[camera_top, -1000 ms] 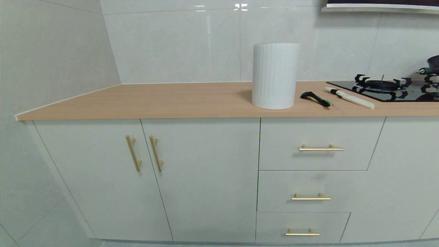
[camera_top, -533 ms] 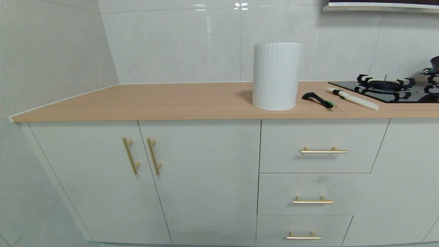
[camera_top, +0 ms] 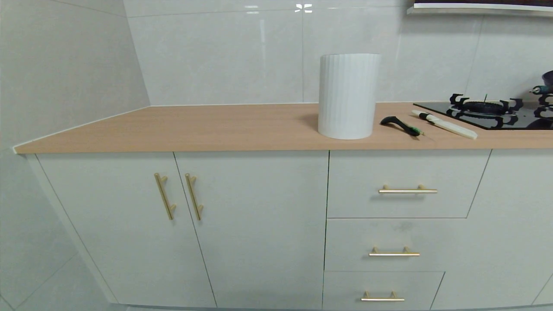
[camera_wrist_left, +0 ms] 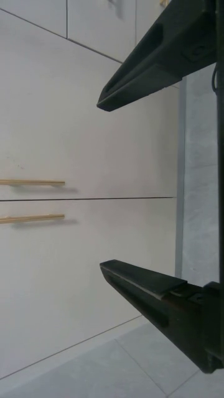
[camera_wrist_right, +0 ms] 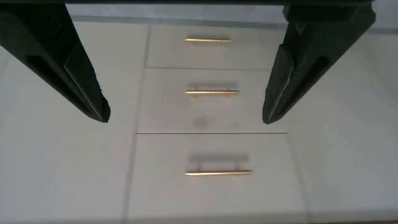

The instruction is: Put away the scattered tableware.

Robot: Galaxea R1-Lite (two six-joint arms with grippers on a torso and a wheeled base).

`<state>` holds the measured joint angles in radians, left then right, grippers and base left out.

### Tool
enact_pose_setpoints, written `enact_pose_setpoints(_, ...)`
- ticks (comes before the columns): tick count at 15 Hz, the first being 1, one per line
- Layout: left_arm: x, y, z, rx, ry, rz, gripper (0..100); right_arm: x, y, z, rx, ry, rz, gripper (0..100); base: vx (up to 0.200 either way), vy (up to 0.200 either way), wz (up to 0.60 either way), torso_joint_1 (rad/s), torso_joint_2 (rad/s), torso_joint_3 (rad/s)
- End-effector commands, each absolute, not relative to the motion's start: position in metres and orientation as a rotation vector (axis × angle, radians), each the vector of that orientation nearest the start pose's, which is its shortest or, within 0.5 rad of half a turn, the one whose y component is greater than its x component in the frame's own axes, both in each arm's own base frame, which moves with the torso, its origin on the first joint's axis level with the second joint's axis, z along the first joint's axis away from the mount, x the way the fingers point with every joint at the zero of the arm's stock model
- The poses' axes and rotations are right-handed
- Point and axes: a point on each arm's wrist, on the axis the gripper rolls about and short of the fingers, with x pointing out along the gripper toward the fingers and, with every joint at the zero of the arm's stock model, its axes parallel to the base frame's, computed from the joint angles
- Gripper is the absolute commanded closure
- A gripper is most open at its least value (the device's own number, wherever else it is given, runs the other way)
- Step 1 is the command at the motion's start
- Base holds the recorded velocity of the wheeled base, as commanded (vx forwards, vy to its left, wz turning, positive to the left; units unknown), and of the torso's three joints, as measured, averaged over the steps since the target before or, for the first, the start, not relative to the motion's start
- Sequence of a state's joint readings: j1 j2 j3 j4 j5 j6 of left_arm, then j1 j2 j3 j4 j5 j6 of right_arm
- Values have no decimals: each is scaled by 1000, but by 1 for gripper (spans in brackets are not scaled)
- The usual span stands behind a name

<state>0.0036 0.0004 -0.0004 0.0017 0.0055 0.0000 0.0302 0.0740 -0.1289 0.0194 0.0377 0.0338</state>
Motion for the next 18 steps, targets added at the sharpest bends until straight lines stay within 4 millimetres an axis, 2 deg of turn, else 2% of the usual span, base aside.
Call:
enact_pose_setpoints(1, -23, 0, 75, 0, 2, 11, 0, 5, 3, 137, 64, 213, 241, 0, 0, 0, 0, 0, 0, 0)
enact_pose_setpoints(2, -23, 0, 75, 0, 2, 11, 0, 29, 7, 136, 69, 382, 256, 0, 0, 0, 0, 0, 0, 0)
enact_pose_setpoints(4, -23, 0, 75, 0, 2, 11, 0, 69, 13, 141, 67, 554, 244, 0, 0, 0, 0, 0, 0, 0)
enact_pose_setpoints(5, -23, 0, 75, 0, 2, 11, 0, 90, 16, 143, 65, 614, 240, 0, 0, 0, 0, 0, 0, 0)
enact_pose_setpoints(6, -23, 0, 75, 0, 2, 11, 0, 97, 17, 144, 65, 629, 239, 0, 0, 0, 0, 0, 0, 0)
enact_pose_setpoints(7, -23, 0, 75, 0, 2, 11, 0, 126, 21, 144, 59, 694, 234, 0, 0, 0, 0, 0, 0, 0)
enact_pose_setpoints(9, -23, 0, 75, 0, 2, 11, 0, 154, 24, 140, 56, 757, 232, 0, 0, 0, 0, 0, 0, 0)
enact_pose_setpoints(12, -23, 0, 75, 0, 2, 11, 0, 203, 31, 128, 52, 823, 222, 0, 0, 0, 0, 0, 0, 0)
enact_pose_setpoints(15, -23, 0, 75, 0, 2, 11, 0, 248, 37, 107, 49, 864, 212, 0, 0, 0, 0, 0, 0, 0)
enact_pose_setpoints(16, -23, 0, 75, 0, 2, 11, 0, 255, 38, 101, 48, 873, 208, 0, 0, 0, 0, 0, 0, 0)
enact_pose_setpoints(17, -23, 0, 75, 0, 2, 11, 0, 272, 40, 85, 46, 902, 204, 0, 0, 0, 0, 0, 0, 0)
enact_pose_setpoints(18, -23, 0, 75, 0, 2, 11, 0, 277, 41, 78, 46, 909, 203, 0, 0, 0, 0, 0, 0, 0)
